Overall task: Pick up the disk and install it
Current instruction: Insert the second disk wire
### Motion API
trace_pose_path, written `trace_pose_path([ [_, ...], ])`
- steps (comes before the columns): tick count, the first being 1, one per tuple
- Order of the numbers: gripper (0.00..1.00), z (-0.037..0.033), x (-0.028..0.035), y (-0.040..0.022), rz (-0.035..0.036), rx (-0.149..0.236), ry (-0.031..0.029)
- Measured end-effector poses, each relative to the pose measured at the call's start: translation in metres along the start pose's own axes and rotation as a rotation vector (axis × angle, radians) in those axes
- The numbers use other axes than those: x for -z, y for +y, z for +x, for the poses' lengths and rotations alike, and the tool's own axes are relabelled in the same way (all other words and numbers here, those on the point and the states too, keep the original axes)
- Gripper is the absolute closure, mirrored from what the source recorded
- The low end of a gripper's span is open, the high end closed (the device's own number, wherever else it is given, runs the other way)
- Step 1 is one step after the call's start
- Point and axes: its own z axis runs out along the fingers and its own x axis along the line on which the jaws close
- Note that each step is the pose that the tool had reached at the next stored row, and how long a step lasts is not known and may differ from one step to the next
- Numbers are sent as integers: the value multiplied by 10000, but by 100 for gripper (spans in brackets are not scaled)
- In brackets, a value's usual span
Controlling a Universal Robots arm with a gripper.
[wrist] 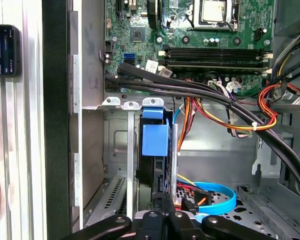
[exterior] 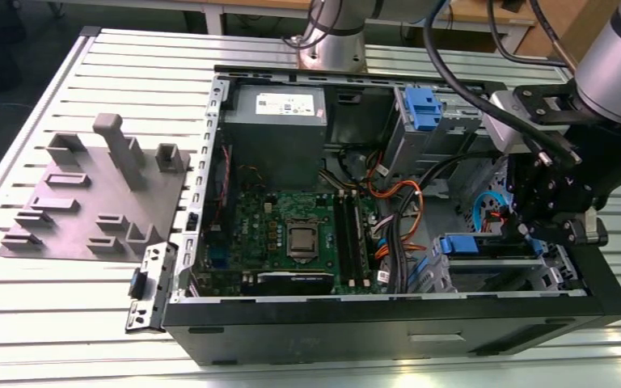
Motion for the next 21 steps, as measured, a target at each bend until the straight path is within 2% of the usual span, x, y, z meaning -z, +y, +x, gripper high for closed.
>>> trace_pose_path([
  [4, 89, 1, 39, -3, -3, 0, 0],
  [13, 89, 5, 175, -13, -39, 0, 0],
  [17, 89, 5, 185, -14, -54, 1, -2],
  [21, 89, 5, 189, 16, -54, 2, 0],
])
